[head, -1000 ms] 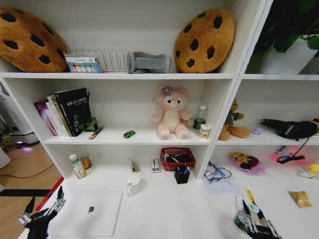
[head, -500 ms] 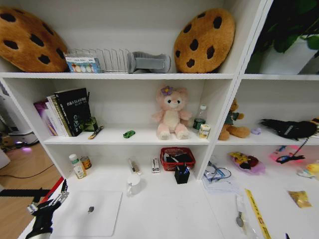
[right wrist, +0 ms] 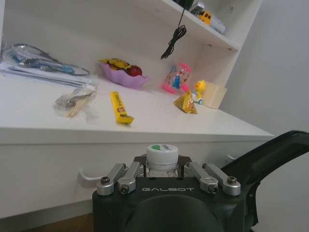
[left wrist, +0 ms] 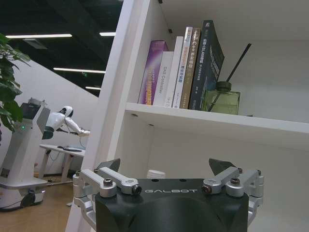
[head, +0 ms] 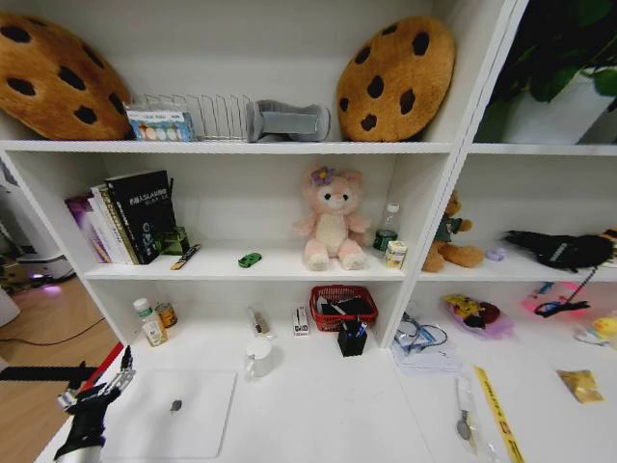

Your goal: Organize the objects on the table.

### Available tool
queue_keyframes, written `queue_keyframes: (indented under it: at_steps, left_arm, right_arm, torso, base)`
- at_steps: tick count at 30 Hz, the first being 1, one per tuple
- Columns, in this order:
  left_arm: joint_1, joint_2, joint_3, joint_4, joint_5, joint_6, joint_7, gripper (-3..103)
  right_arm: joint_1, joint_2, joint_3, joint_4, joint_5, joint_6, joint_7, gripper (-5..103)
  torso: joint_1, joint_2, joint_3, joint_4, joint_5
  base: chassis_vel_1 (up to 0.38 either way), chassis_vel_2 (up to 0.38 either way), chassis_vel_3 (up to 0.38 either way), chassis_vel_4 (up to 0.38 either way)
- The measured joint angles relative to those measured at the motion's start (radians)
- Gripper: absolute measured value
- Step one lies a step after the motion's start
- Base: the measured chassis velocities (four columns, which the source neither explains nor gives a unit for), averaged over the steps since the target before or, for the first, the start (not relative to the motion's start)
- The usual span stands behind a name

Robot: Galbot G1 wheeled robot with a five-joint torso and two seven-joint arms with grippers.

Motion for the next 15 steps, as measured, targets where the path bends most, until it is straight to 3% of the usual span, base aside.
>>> queue_keyframes:
  at_steps: [15]
  left_arm:
    - [0.009,-0.039,-0.04,-0.074,0.06,0.095,-0.039,100]
  right_arm:
    - [0.283,-0.124,-0.117,-0.445,0.026,0.02,-0.037,30]
  torso:
    - [0.0,0.0,0.0,-0.0001,0.0]
  base:
    - [0.0,0.0,0.0,0.0]
